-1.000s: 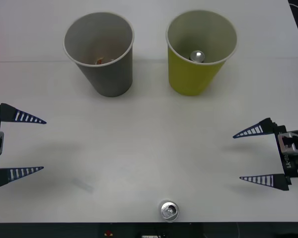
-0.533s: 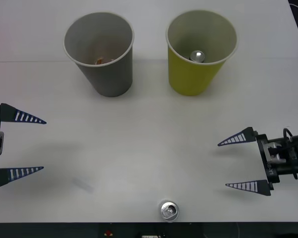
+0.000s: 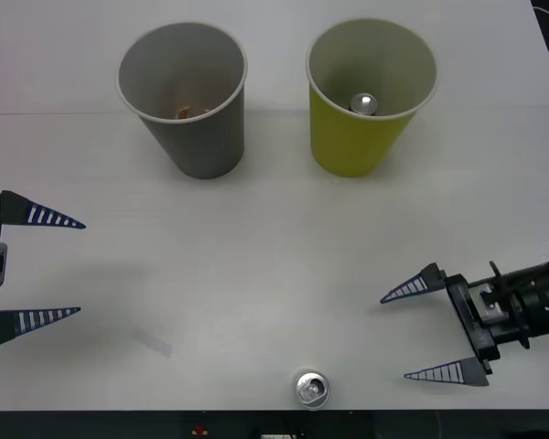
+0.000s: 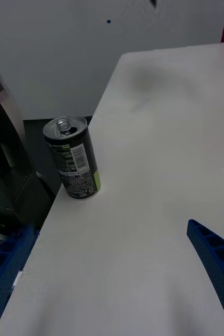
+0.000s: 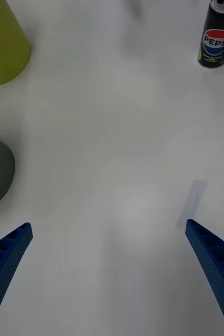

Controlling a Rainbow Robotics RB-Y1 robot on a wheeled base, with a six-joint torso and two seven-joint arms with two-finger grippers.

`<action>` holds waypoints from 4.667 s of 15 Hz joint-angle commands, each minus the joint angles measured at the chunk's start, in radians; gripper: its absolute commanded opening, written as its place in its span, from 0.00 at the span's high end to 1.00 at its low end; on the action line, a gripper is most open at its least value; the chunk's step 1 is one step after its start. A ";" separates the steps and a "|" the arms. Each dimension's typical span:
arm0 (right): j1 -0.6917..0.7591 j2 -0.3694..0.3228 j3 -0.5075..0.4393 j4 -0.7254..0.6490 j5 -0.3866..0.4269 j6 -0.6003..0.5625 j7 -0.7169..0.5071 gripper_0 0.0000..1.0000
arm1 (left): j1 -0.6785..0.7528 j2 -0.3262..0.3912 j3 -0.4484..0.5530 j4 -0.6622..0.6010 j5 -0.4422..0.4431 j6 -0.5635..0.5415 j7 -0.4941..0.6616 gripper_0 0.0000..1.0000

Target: Put the can into the green bin and the plastic bottle into the gray bin

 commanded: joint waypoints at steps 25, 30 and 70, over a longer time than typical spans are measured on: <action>-0.025 0.315 0.230 0.125 0.009 0.166 0.152 0.72 | 0.000 0.000 0.000 0.000 0.000 0.000 0.000 0.00; -0.023 0.319 0.230 0.125 0.008 0.168 0.161 1.00 | 0.000 0.000 0.000 0.000 0.000 0.000 0.000 0.00; 0.354 0.296 -0.837 -0.980 0.581 0.208 -1.695 1.00 | 0.000 0.000 0.000 0.000 0.000 0.000 0.000 0.00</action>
